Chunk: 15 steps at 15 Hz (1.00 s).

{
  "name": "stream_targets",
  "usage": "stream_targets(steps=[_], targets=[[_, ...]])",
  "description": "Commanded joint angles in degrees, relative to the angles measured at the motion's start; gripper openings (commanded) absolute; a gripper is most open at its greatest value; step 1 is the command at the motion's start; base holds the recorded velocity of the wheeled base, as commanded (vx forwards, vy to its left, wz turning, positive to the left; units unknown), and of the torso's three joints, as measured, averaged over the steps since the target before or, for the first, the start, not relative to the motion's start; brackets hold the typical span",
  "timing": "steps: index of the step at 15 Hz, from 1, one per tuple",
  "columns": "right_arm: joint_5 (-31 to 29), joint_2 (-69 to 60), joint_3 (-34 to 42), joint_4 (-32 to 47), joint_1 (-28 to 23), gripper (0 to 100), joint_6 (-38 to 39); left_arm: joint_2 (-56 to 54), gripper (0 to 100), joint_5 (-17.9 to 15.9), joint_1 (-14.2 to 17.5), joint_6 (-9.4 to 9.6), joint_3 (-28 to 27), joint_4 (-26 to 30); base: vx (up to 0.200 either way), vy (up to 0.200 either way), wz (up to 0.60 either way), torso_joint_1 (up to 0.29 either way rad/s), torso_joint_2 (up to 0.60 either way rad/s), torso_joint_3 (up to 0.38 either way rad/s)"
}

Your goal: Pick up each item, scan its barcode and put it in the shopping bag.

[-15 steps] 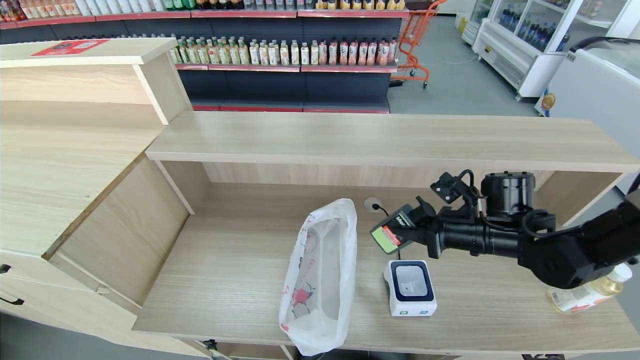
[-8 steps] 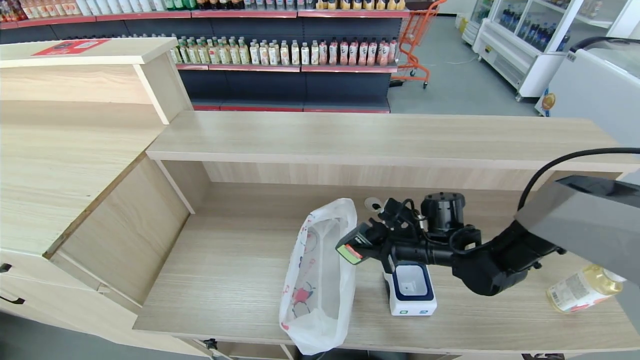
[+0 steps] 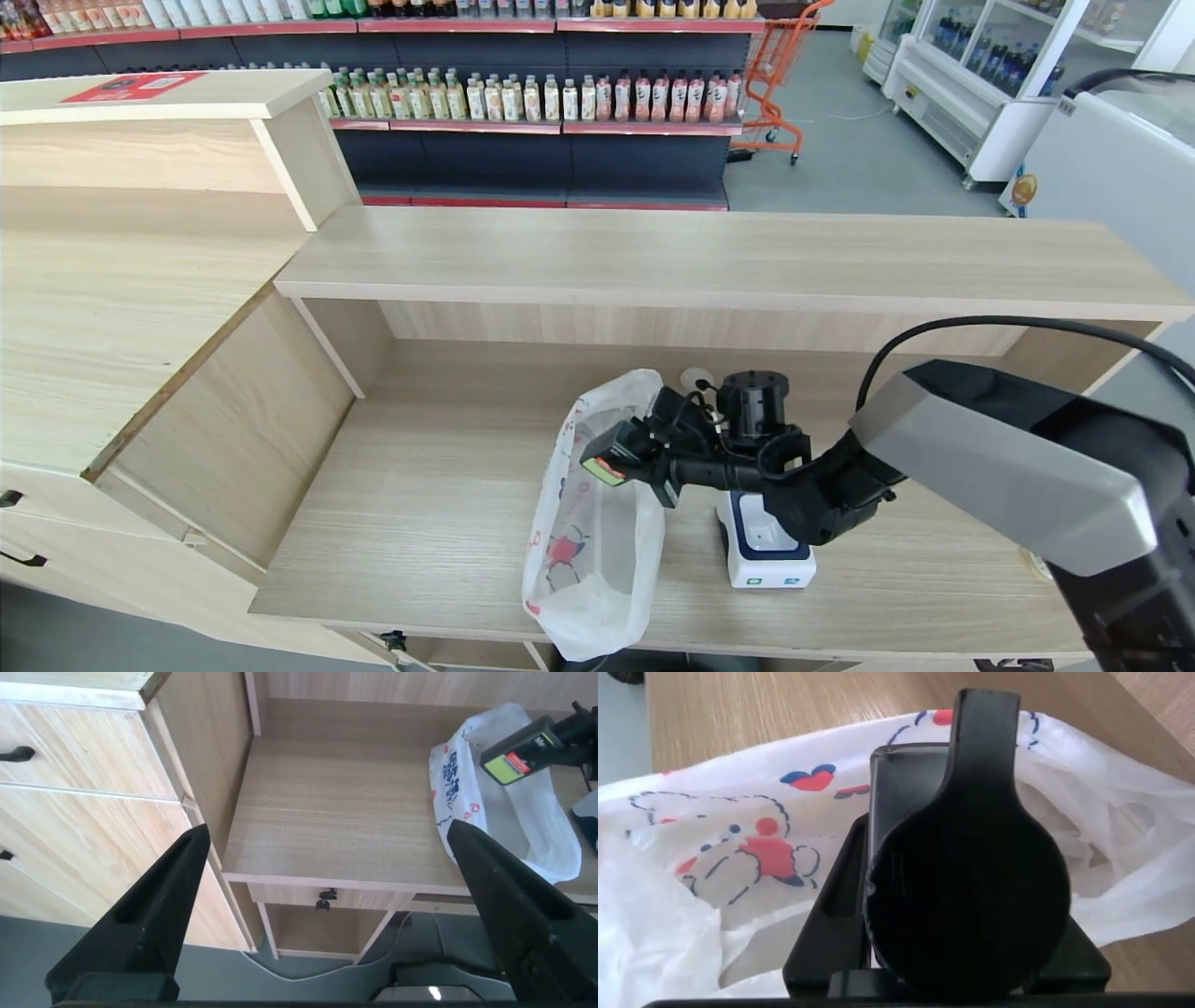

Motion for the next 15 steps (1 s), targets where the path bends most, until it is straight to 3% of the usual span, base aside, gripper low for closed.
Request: stream_targets(steps=[1, 6, 7, 10, 13, 15], targets=[[-1.38, 4.24, -2.44, 0.09, -0.23, 0, -2.45, -0.01, 100, 0.0, -0.02, -0.01, 0.0, -0.01, 0.0, 0.0, 0.0, 0.0, 0.0, 0.0], [-2.0, 6.52, -4.99, 0.18, -0.32, 0, -3.07, -0.01, 100, 0.0, -0.02, -0.01, 0.0, -0.01, 0.0, 0.0, 0.0, 0.0, 0.0, 0.0], [-1.91, 6.7, -4.99, 0.18, -0.32, 100, -3.07, -0.01, 100, 0.0, -0.02, -0.01, 0.0, -0.01, 0.0, 0.0, 0.0, 0.0, 0.0, 0.0], [-1.38, 4.68, -4.55, 1.41, -0.76, 100, 0.01, -0.01, 100, 0.0, -0.02, -0.01, 0.0, -0.01, 0.0, 0.0, 0.0, 0.0, 0.0, 0.0], [-1.21, -1.39, -2.7, 1.94, -1.9, 100, 14.69, -0.01, 100, 0.0, 0.07, -0.01, 0.0, -0.01, 0.0, 0.0, 0.0, 0.0, 0.0, 0.0], [-1.12, -7.89, -1.56, 6.59, -4.27, 100, 25.76, -0.01, 100, 0.0, -0.02, -0.01, 0.0, -0.01, 0.0, 0.0, 0.0, 0.0, 0.0, 0.0]])
